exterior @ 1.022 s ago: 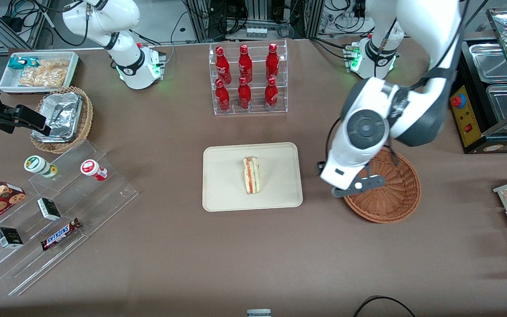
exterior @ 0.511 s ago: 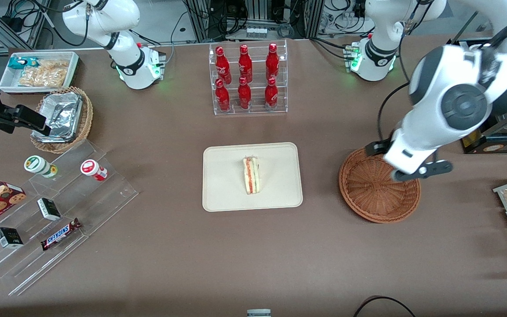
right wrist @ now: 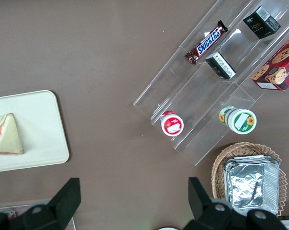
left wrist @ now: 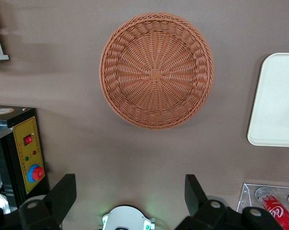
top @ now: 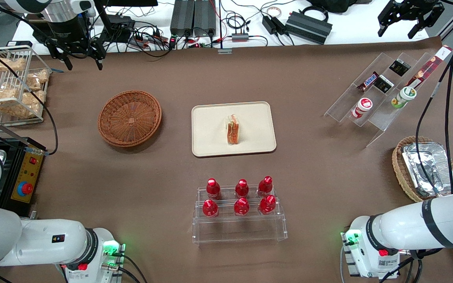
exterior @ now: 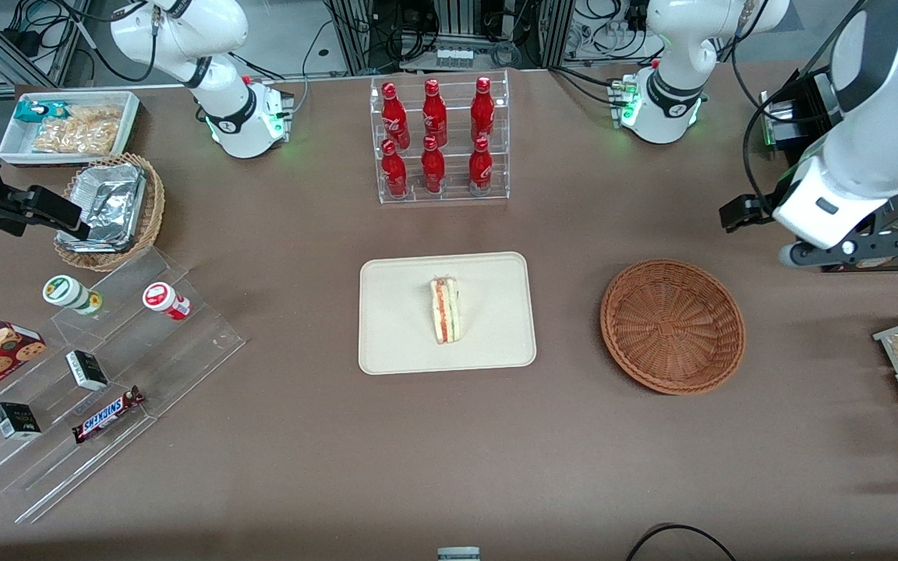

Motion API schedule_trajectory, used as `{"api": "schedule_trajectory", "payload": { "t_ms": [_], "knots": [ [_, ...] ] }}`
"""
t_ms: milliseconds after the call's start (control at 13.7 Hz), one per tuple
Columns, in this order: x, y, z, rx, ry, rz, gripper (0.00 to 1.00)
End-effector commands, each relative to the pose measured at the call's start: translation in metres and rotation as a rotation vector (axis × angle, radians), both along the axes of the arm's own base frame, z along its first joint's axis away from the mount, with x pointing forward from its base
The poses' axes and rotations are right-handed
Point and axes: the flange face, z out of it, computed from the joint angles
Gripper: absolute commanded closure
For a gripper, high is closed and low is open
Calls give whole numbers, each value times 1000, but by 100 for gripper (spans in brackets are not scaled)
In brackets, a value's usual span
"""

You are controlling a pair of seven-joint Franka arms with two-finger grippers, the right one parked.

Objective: Place sandwich from basket to tray

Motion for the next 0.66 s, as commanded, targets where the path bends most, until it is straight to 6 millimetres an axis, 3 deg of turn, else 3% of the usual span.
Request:
{"api": "schedule_trajectory", "payload": {
  "t_ms": [0, 146, 584],
  "knots": [
    [-11, 23, 14, -56, -9, -5, 0],
    [-8, 43, 15, -88, -18, -33, 0],
    [0, 49, 20, -75, -90, -54, 0]
  ]
}}
